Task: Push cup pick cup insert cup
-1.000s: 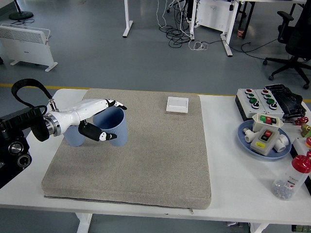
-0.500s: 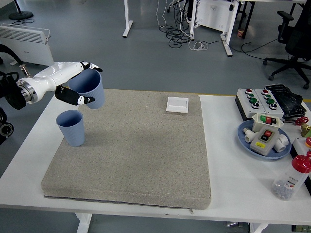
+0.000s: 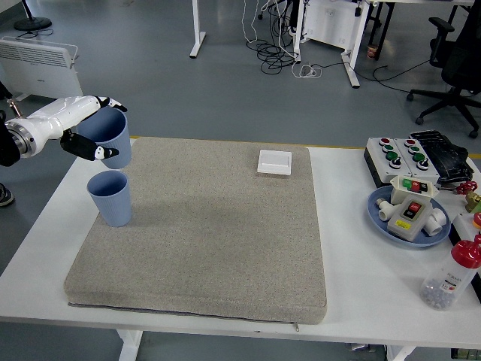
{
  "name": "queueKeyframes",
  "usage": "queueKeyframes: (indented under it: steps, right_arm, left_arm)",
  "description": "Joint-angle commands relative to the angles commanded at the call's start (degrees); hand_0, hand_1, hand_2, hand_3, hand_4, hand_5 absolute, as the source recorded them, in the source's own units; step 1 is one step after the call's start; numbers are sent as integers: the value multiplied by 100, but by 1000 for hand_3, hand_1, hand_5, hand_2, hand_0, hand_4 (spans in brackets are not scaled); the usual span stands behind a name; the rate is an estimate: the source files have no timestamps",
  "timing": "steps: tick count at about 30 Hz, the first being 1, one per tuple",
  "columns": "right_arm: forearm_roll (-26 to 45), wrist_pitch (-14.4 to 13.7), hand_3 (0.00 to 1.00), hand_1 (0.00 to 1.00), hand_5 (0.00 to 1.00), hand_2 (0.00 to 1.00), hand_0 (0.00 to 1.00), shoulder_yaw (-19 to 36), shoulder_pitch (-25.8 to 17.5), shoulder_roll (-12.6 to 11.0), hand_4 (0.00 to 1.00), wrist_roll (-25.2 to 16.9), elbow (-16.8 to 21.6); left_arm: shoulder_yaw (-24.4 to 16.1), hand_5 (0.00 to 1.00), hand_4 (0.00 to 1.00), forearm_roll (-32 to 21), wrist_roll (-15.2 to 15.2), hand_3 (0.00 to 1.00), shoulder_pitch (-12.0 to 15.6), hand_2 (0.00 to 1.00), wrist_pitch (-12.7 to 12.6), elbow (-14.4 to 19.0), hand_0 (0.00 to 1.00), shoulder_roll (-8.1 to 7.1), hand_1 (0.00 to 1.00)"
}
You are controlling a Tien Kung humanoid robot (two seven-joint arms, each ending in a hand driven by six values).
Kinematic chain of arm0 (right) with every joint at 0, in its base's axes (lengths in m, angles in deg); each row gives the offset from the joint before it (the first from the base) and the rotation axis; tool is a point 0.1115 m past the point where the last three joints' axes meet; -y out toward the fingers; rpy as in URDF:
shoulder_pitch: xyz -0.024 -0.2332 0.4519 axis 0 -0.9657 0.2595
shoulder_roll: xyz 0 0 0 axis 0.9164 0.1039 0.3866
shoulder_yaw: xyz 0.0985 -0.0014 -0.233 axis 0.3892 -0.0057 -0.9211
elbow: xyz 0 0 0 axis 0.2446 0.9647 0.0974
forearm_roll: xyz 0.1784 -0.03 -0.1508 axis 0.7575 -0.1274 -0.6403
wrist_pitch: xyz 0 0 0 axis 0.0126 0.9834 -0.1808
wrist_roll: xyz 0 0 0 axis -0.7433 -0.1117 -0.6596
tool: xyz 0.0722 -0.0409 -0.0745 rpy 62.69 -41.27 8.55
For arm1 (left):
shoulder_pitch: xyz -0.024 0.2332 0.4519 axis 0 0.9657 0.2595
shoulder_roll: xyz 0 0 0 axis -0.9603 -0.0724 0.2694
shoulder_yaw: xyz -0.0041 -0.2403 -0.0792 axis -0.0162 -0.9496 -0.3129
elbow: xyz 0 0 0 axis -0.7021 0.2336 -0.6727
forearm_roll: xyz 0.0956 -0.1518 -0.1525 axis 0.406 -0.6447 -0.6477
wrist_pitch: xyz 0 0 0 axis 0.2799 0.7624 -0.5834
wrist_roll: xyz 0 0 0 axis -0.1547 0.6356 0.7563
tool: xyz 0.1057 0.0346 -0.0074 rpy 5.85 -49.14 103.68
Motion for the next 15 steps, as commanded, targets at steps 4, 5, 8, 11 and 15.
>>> queueKeyframes:
  steps: [4, 5, 8, 11, 15]
  right_arm:
    - [-12, -1, 583, 695, 538, 682, 749, 4, -8, 1, 191, 6, 0]
    - [-14, -1, 583, 695, 538, 682, 749, 4, -9, 1, 191, 6, 0]
    - [-19, -3, 583, 695, 538, 682, 749, 8, -10, 5, 191, 6, 0]
    - [-18, -1, 583, 695, 539, 682, 749, -3, -11, 4, 191, 5, 0]
    - [-6, 2, 583, 695, 539, 682, 749, -16, -3, -2, 192, 2, 0]
  left_arm:
    - [65, 2, 528, -118, 20, 477, 24, 478, 37, -92, 596, 3, 492]
    - [68, 2, 528, -129, 22, 477, 26, 478, 41, -99, 596, 4, 492]
    - [105, 2, 528, -144, 24, 477, 33, 478, 49, -160, 596, 24, 492]
    - [165, 2, 533, -146, 20, 476, 44, 477, 69, -297, 595, 43, 492]
    - [187, 2, 540, -134, 23, 475, 40, 477, 84, -376, 592, 47, 492]
